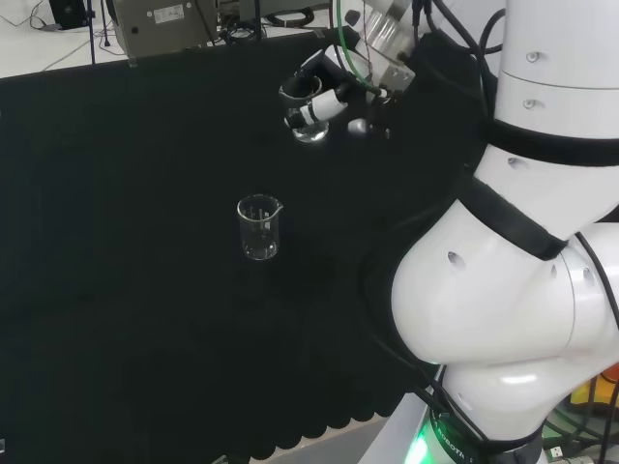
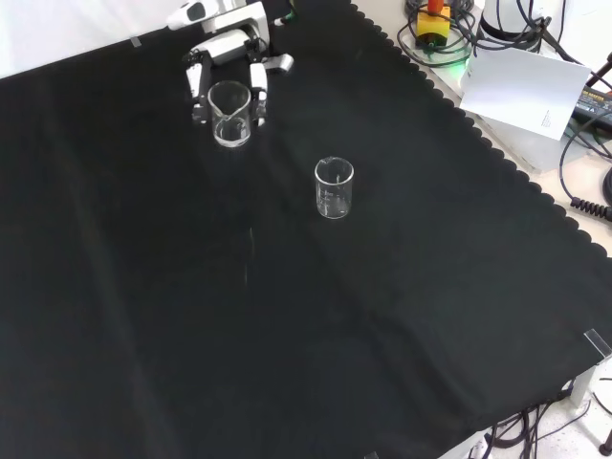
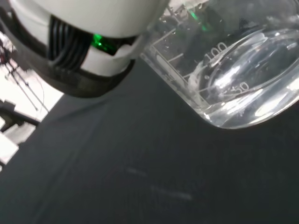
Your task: Pour the water from the handheld beaker into the one on the table.
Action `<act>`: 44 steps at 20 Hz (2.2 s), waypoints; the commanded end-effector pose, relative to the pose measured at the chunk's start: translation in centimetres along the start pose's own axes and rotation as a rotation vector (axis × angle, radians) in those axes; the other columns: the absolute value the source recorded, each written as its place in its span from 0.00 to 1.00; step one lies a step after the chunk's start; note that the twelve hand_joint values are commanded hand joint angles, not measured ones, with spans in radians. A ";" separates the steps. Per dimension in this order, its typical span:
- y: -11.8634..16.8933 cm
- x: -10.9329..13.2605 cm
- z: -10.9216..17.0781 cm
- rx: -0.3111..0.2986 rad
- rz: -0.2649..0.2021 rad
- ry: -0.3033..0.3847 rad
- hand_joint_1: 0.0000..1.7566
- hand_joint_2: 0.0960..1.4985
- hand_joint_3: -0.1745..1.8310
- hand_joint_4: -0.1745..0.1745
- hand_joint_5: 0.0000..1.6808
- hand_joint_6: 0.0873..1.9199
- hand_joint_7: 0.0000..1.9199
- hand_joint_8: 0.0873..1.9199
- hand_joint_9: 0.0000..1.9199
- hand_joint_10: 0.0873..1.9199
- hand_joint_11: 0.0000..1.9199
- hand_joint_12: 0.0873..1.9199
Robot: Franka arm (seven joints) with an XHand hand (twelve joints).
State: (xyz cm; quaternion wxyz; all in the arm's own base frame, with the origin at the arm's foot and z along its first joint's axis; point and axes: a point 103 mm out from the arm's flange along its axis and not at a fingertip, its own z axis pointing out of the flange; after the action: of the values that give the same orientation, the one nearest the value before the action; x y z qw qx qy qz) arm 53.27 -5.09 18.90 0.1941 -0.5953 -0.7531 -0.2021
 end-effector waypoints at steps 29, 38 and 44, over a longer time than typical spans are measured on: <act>-8.2 8.2 4.6 0.579 0.025 -0.621 0.76 0.40 0.35 0.00 0.87 0.07 0.81 0.02 0.93 0.00 0.76 0.25; -8.0 9.4 5.3 0.655 0.057 -0.732 0.76 0.40 0.36 0.00 0.87 0.07 0.81 0.02 0.93 0.00 0.76 0.25; -7.8 10.2 5.6 0.693 0.073 -0.781 0.76 0.40 0.36 0.00 0.87 0.07 0.81 0.02 0.93 0.00 0.76 0.25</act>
State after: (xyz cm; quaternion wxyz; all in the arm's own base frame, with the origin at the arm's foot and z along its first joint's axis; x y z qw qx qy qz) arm 43.17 3.82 18.99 0.1005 -0.5581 -0.7761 0.2758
